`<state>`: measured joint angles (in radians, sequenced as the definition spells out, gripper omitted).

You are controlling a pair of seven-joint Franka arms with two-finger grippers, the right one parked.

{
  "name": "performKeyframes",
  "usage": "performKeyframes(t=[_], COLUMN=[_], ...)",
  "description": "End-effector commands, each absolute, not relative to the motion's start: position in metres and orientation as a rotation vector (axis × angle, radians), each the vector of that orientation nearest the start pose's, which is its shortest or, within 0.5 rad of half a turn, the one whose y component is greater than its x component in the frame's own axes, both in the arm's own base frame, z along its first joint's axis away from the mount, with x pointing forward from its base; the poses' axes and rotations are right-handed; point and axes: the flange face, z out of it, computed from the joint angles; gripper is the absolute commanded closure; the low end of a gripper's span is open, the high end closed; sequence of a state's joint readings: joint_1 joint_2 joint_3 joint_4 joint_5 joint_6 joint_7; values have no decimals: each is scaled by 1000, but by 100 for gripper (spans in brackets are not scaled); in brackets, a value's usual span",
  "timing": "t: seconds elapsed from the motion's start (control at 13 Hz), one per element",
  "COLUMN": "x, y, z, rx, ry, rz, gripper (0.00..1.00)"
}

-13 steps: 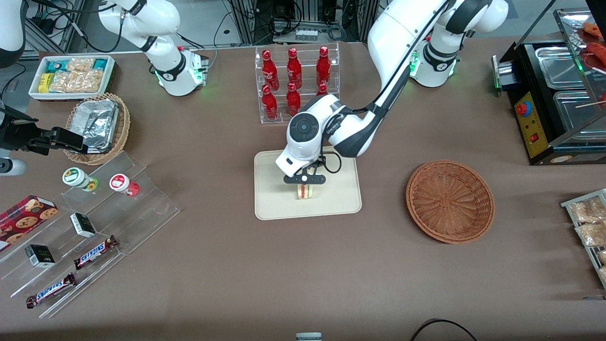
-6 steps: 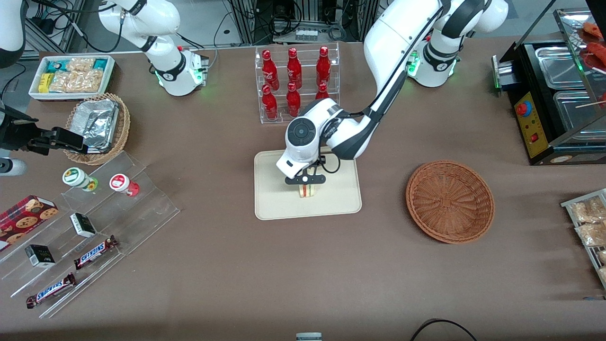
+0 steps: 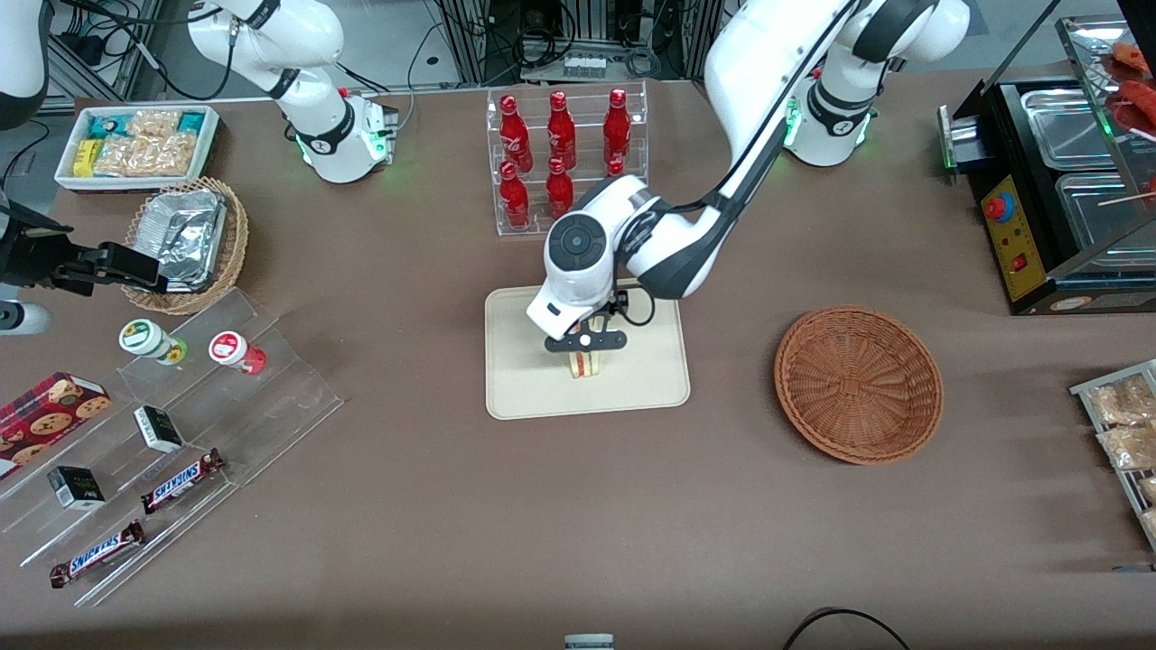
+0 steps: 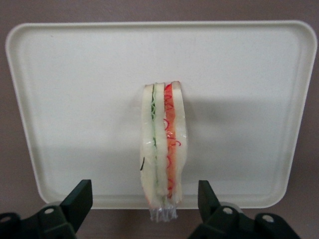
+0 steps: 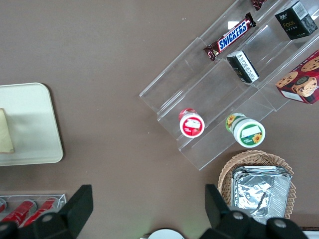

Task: Place sandwich from basket to tray
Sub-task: 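Open the left gripper to release the sandwich and raise it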

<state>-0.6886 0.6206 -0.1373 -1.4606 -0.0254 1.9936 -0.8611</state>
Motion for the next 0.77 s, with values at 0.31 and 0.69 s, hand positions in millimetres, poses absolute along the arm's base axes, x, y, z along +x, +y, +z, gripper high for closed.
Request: performKeyframes(t=[0.31,0.69], x=[533,554], y=[-383,-264], z=[473,527], rx=[-3121,-3098], ry=[-378,-421], rz=[130,142], gripper=[0,0])
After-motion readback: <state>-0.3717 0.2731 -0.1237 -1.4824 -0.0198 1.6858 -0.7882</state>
